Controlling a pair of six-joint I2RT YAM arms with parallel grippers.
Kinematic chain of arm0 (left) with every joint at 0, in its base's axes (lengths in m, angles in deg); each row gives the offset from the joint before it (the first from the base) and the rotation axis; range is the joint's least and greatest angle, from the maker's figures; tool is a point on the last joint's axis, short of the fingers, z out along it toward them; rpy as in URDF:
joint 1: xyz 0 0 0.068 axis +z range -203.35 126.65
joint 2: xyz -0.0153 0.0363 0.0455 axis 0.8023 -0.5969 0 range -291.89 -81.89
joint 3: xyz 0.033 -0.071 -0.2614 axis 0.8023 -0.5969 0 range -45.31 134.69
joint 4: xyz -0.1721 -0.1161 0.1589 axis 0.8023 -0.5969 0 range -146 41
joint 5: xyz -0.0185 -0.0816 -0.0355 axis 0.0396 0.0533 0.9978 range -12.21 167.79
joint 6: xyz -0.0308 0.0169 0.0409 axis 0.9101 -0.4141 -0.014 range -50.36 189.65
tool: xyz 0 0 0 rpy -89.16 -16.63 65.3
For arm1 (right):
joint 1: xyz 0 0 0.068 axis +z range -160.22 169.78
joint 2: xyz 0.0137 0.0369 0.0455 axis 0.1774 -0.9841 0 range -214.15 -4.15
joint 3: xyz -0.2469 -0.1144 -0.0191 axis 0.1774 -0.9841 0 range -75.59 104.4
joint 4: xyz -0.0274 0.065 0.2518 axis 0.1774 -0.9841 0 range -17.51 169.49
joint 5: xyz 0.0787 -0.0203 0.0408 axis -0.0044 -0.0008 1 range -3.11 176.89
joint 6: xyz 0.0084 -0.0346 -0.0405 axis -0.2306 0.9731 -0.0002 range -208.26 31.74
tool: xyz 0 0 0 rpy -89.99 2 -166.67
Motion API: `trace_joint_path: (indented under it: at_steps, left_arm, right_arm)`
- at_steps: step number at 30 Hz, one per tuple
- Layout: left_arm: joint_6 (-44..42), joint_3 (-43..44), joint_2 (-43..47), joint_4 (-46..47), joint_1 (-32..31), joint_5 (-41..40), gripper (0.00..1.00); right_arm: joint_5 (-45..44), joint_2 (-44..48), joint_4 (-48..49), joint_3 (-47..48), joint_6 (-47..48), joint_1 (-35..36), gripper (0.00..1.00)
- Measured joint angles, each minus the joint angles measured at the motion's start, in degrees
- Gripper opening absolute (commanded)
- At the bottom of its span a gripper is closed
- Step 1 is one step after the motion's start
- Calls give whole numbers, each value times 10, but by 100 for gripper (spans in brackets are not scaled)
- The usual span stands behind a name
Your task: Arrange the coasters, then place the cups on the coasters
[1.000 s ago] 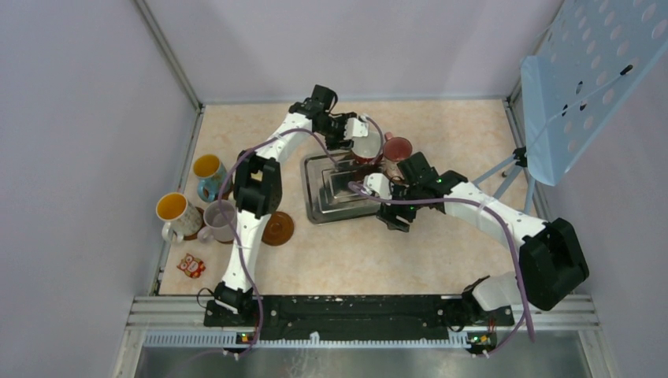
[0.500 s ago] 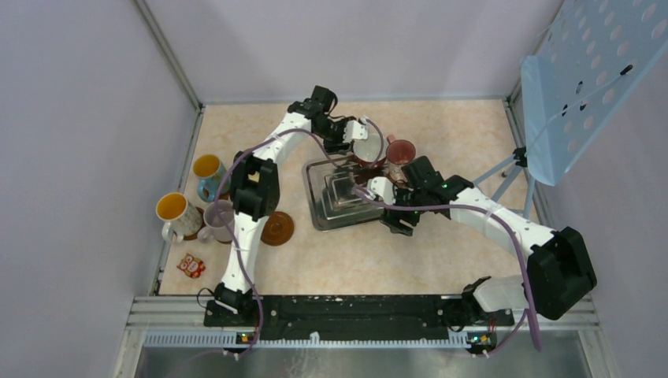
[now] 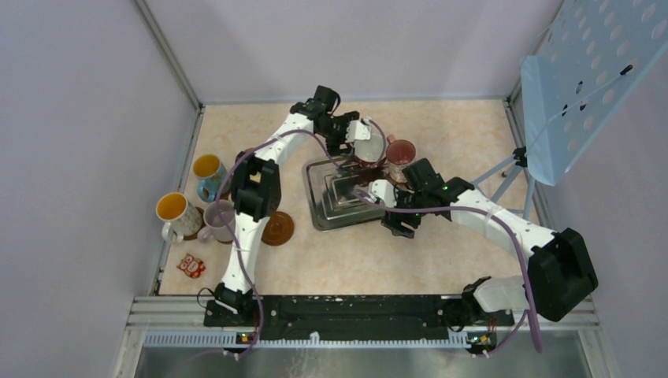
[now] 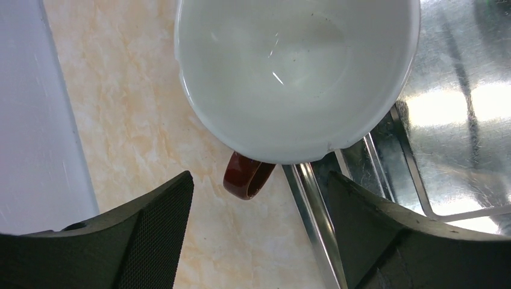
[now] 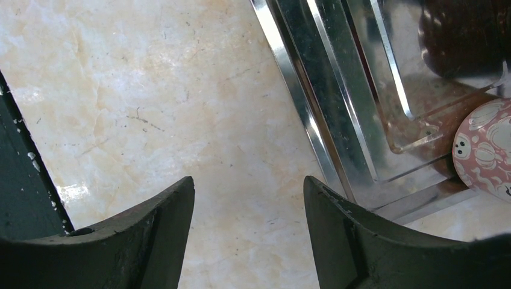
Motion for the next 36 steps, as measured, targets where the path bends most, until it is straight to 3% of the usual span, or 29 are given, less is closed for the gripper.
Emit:
trace_joint_path:
  at_steps: [17, 24, 31, 36]
  left_arm:
    - [-18, 0, -5, -18, -23, -19, 49]
    - [15, -34, 23, -35, -23, -25, 23]
    - [47, -86, 72, -62, -23, -45, 18]
    - [66, -179, 132, -70, -17, -58, 18]
  right_arm:
    - [0, 4, 2, -4, 0, 0, 66]
    - [1, 10, 10, -11, -3, 0, 66]
    - [5, 19, 11, -18, -12, 0, 66]
    - [10, 31, 12, -24, -20, 0, 66]
